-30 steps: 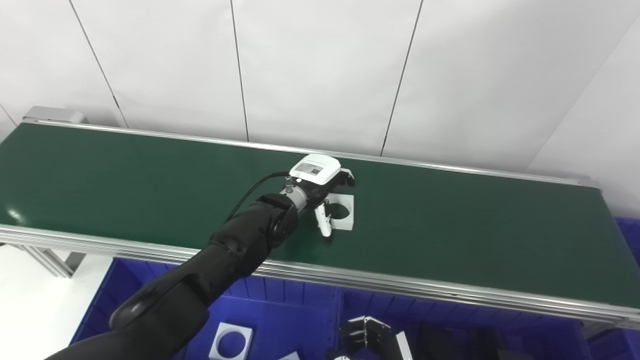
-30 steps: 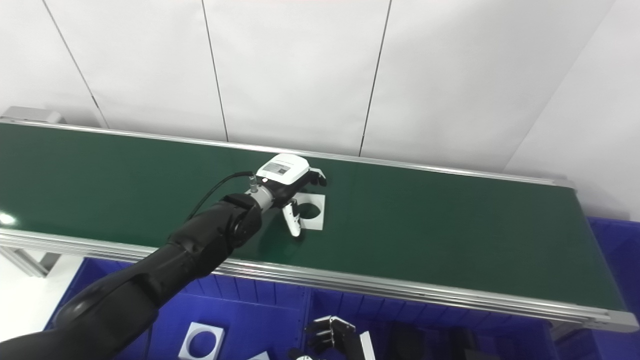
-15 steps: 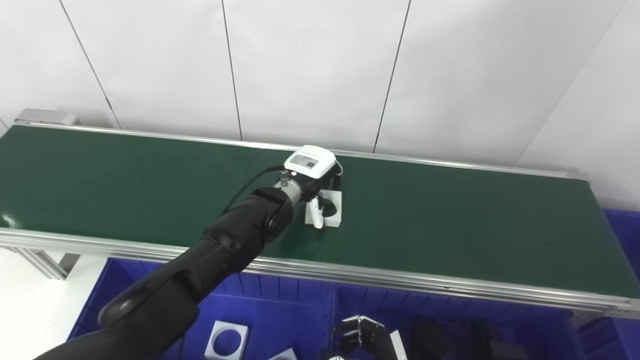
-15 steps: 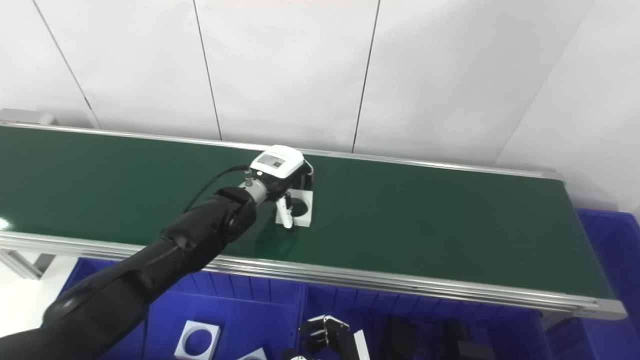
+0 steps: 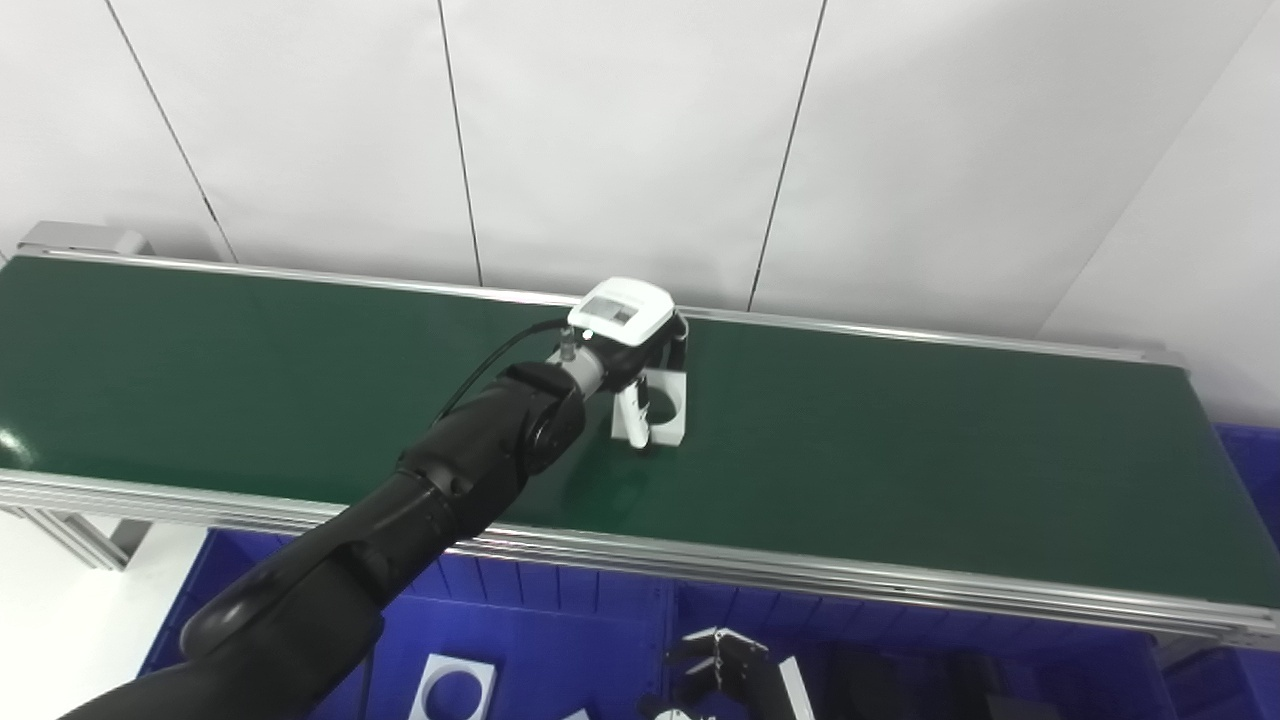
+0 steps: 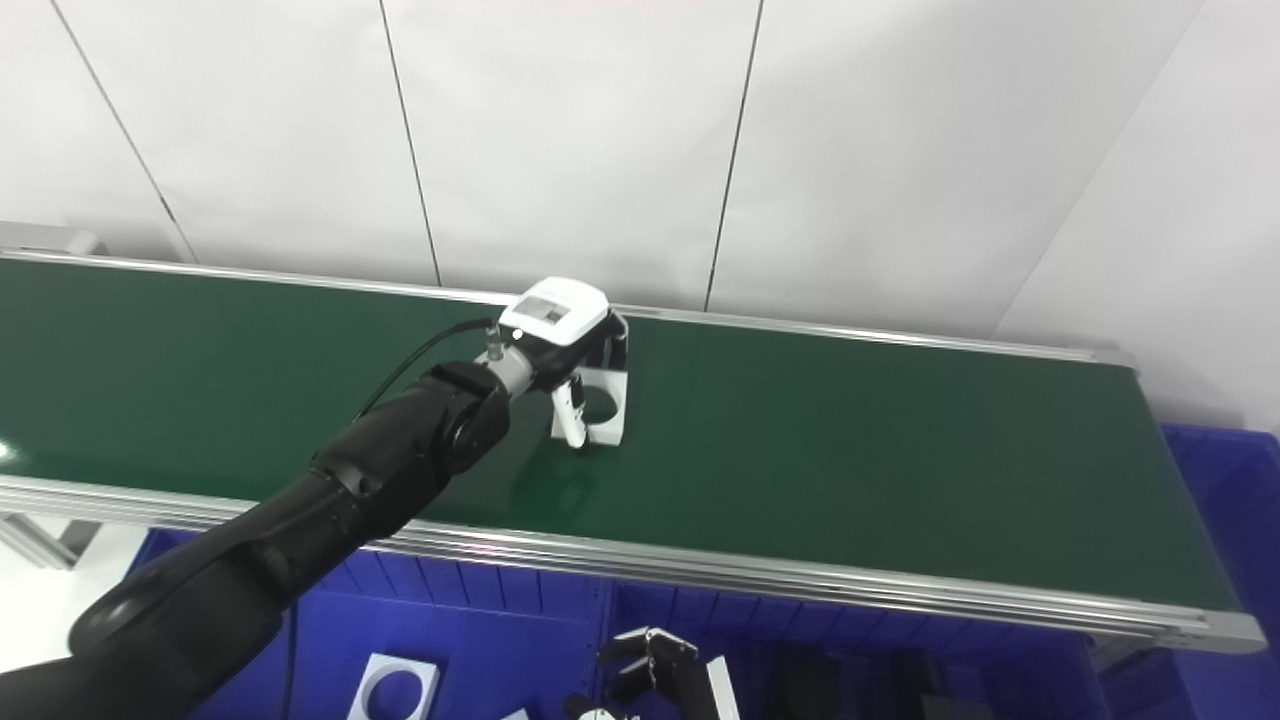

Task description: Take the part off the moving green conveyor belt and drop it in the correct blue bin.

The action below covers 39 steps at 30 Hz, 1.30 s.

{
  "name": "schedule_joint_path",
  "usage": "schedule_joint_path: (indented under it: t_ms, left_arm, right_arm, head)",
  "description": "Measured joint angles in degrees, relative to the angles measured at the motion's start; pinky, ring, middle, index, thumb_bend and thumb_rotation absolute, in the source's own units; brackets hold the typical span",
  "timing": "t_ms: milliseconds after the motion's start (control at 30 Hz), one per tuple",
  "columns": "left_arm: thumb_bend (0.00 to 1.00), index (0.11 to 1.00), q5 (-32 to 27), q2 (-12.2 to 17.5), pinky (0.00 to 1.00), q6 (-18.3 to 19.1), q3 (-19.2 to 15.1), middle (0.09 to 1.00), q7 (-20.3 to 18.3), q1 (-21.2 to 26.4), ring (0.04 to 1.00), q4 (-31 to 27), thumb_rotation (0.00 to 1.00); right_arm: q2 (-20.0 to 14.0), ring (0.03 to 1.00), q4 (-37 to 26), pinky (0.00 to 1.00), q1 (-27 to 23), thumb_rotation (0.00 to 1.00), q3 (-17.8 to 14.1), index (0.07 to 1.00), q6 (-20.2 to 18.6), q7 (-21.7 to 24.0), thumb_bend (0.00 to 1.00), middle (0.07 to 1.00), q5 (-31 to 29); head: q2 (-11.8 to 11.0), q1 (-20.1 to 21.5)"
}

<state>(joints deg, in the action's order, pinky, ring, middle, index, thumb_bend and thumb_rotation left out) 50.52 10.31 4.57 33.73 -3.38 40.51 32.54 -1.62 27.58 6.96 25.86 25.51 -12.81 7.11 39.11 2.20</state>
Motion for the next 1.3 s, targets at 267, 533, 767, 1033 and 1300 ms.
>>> schedule_joint_path:
  t_ms: [267, 533, 767, 1033, 1300]
  left_arm:
    - [0.52, 0.517, -2.46, 5.27, 0.32, 6.05, -6.48, 0.456, -12.42, -6.45, 0.398, -28.58, 0.00]
    - [0.52, 0.535, -4.32, 8.84, 0.34, 9.19, -13.92, 0.438, -17.97, -14.93, 0.402, -47.75, 0.00]
    - [0.52, 0.527, -3.00, 9.22, 0.38, 10.19, -17.99, 0.455, -19.01, -23.02, 0.435, -55.36, 0.00]
    - [0.52, 0.528, -1.60, 10.72, 0.35, 10.27, -20.48, 0.450, -20.54, -33.99, 0.415, -60.10, 0.00]
    - [0.52, 0.529, 0.21, 10.83, 0.37, 10.30, -22.14, 0.451, -23.08, -40.42, 0.429, -61.92, 0.00]
  right_arm:
    - [-1.48, 0.524, -1.36, 0.44, 0.11, 0.15, -2.38, 0.492, 0.00, 3.27, 0.52, 0.591, -2.23]
    - [-2.52, 0.523, -1.43, 0.45, -0.04, 0.15, -5.86, 0.493, 0.00, 7.75, 0.52, 0.594, -4.56]
    - [-2.66, 0.519, -2.56, 0.47, 0.05, 0.15, -8.78, 0.493, 0.00, 10.96, 0.52, 0.589, -4.88]
    - [-2.92, 0.515, -4.10, 0.45, 0.01, 0.15, -11.17, 0.493, 0.00, 13.10, 0.52, 0.582, -5.05]
    - [-2.71, 0.508, -5.52, 0.44, 0.05, 0.15, -12.42, 0.493, 0.00, 14.94, 0.52, 0.573, -6.01]
  head:
    - [1.84, -8.94]
    - [3.07, -13.79]
    - [6.59, -19.60]
    - [9.58, -23.03]
    - [11.42, -24.78]
